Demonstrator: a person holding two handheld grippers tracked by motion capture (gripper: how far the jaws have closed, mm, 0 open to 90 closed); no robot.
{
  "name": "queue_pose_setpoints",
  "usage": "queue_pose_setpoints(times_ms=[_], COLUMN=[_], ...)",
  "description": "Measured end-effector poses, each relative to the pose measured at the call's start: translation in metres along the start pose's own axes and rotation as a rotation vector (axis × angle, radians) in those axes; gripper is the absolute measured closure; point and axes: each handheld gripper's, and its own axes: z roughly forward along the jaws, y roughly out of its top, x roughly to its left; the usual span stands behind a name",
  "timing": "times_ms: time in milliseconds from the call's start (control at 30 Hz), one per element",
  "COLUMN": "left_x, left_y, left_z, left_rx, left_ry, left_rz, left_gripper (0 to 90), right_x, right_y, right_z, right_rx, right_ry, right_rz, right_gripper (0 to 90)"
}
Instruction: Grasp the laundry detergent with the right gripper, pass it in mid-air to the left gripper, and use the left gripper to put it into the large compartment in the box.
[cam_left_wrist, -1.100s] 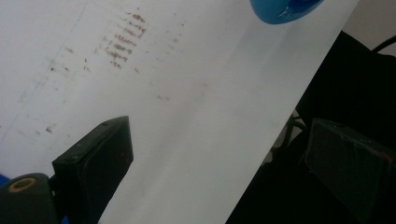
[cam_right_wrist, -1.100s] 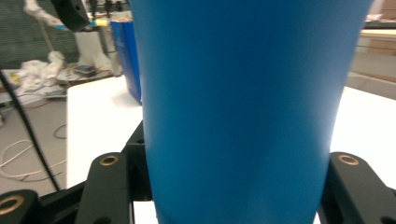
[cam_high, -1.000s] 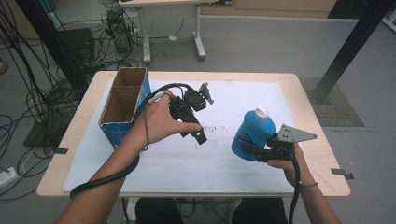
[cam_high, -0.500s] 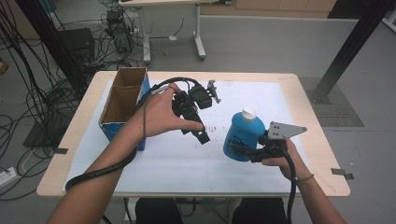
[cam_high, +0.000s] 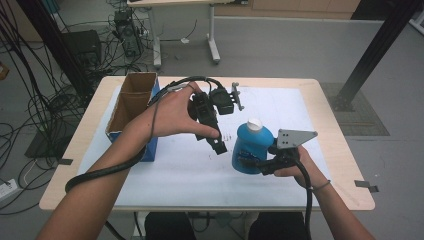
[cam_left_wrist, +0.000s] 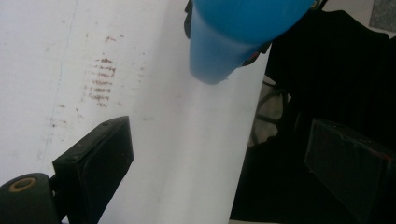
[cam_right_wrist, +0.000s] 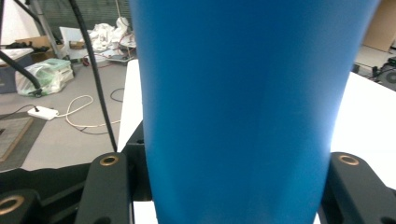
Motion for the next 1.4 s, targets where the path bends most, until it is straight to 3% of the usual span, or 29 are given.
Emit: queue_pose_setpoints(times_ms=[100, 567, 867, 1400], left_x=[-0.001, -0.012, -0.016, -0.028], left_y=[0.01, 0.03, 0.048, 0.073], left_z=[-0.005, -0.014, -0.014, -0.001], left_rx=[0.027, 0.078, 0.125, 0.206], left_ry=[-0.004, 0.008, -0.009, 0.007], left_rz=[0.04, 0.15, 0.194, 0.225], left_gripper=[8.1, 8.5, 8.6, 8.6], right_x=[-0.003, -0.012, -0.014, -0.016], right_y=[0.001, 0.01, 0.015, 0.021], right_z=[0.006, 0.019, 0.027, 0.04], right_rx=[0.006, 0.019, 0.033, 0.033], right_ry=[0.021, 0.083, 0.112, 0.148], right_rz=[-0.003, -0.034, -0.052, -0.061], right_gripper=[42.5, 42.5, 42.6, 42.5])
